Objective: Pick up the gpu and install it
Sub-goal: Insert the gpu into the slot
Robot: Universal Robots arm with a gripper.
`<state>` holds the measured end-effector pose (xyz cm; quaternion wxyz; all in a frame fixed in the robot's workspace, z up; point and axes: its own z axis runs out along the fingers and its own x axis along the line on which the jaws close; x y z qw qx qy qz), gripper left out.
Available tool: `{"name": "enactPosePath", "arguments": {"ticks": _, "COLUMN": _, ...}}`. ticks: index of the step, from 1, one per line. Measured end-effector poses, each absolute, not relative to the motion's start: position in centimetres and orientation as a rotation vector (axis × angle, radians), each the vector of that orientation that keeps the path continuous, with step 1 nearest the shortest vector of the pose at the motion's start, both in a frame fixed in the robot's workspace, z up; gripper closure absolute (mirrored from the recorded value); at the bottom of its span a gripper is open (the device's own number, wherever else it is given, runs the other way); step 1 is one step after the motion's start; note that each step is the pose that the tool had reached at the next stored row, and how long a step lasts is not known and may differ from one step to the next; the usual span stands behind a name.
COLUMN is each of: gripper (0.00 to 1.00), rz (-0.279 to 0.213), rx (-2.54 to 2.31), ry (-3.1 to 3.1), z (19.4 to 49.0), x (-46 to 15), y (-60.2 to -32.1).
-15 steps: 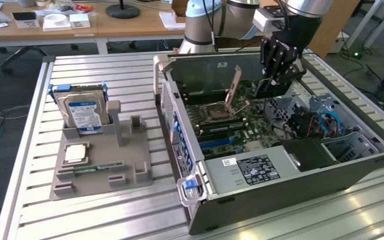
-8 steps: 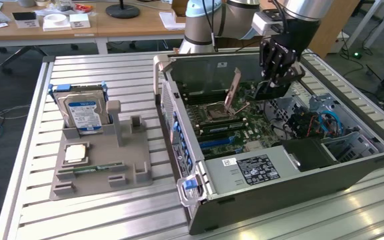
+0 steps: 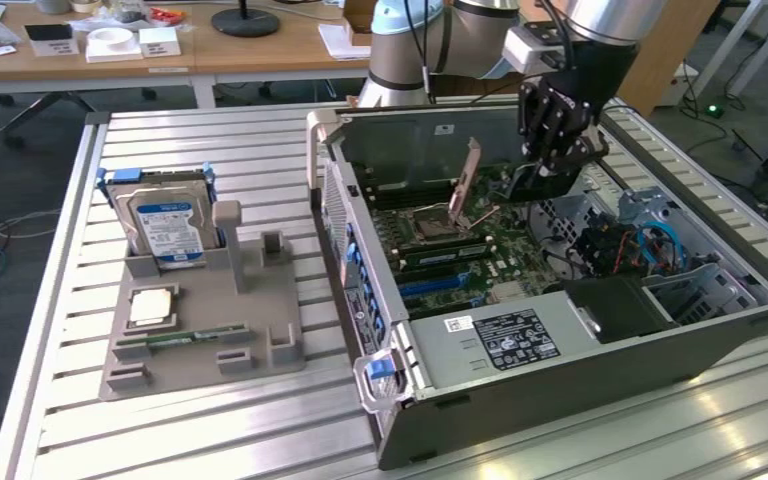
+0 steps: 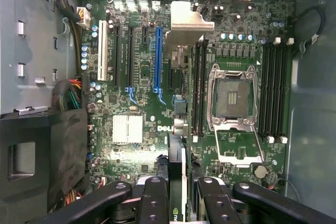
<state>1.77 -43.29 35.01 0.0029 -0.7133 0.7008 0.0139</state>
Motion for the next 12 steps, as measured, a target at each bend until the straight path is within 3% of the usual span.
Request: {"name": "enactPosePath", "arguments": {"ticks": 12, "gripper": 0.74, "rz": 0.044, "rx": -2.236, "ry": 2.197, "z": 34.54, "x": 1.77, "y": -43.29}}
